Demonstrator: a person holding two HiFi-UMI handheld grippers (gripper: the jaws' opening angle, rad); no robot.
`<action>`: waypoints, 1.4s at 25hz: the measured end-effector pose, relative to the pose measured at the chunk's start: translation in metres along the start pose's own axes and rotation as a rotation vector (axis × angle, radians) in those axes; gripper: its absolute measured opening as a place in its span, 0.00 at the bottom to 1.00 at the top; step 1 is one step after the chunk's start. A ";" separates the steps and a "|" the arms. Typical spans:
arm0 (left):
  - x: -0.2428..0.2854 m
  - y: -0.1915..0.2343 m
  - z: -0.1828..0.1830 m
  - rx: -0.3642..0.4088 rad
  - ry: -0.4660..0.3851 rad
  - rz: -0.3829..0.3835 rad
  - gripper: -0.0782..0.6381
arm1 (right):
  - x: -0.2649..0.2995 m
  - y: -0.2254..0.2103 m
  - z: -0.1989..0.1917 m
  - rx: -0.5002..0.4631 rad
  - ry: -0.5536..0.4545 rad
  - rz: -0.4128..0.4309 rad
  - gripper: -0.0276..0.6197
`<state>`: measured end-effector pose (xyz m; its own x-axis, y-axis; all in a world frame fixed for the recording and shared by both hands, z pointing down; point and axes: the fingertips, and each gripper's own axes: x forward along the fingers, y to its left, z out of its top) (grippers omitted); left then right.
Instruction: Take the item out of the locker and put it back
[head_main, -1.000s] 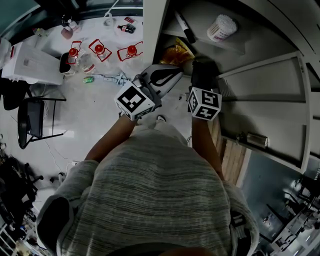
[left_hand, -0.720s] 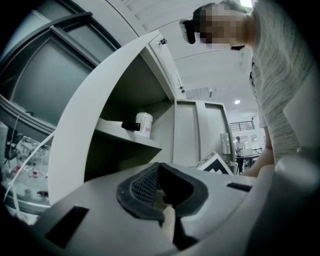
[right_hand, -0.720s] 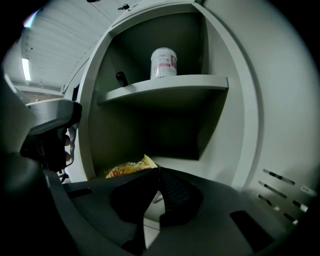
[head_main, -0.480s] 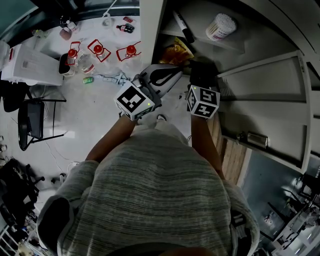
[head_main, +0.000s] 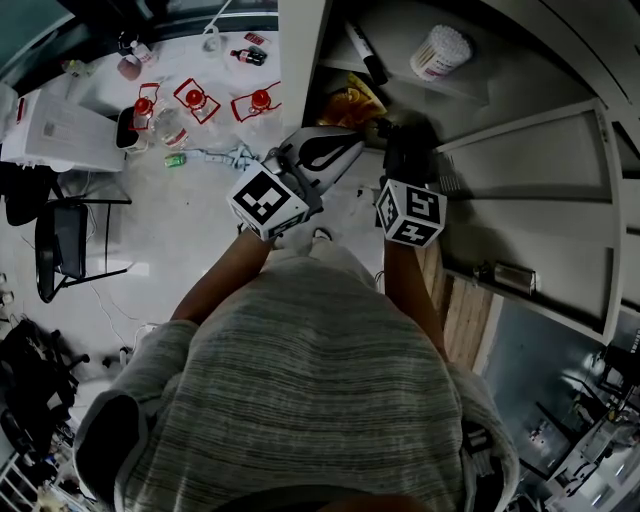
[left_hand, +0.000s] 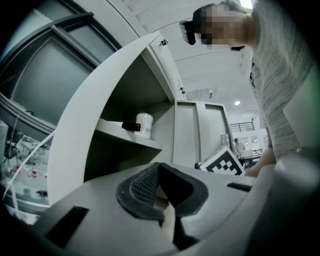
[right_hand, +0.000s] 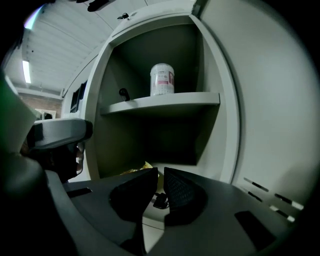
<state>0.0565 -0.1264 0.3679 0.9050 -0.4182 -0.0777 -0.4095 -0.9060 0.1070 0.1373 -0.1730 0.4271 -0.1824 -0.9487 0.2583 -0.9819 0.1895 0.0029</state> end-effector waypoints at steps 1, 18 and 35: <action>0.000 0.000 0.001 0.001 -0.004 -0.001 0.12 | -0.002 0.001 0.003 -0.001 -0.009 0.002 0.09; -0.010 -0.006 0.016 0.001 -0.033 -0.004 0.12 | -0.061 0.018 0.069 -0.067 -0.191 0.066 0.09; -0.021 -0.017 0.009 -0.008 0.004 -0.034 0.12 | -0.095 0.037 0.067 -0.108 -0.220 0.175 0.09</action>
<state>0.0435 -0.1030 0.3587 0.9190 -0.3864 -0.0776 -0.3771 -0.9194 0.1119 0.1151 -0.0926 0.3382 -0.3667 -0.9291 0.0482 -0.9256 0.3696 0.0822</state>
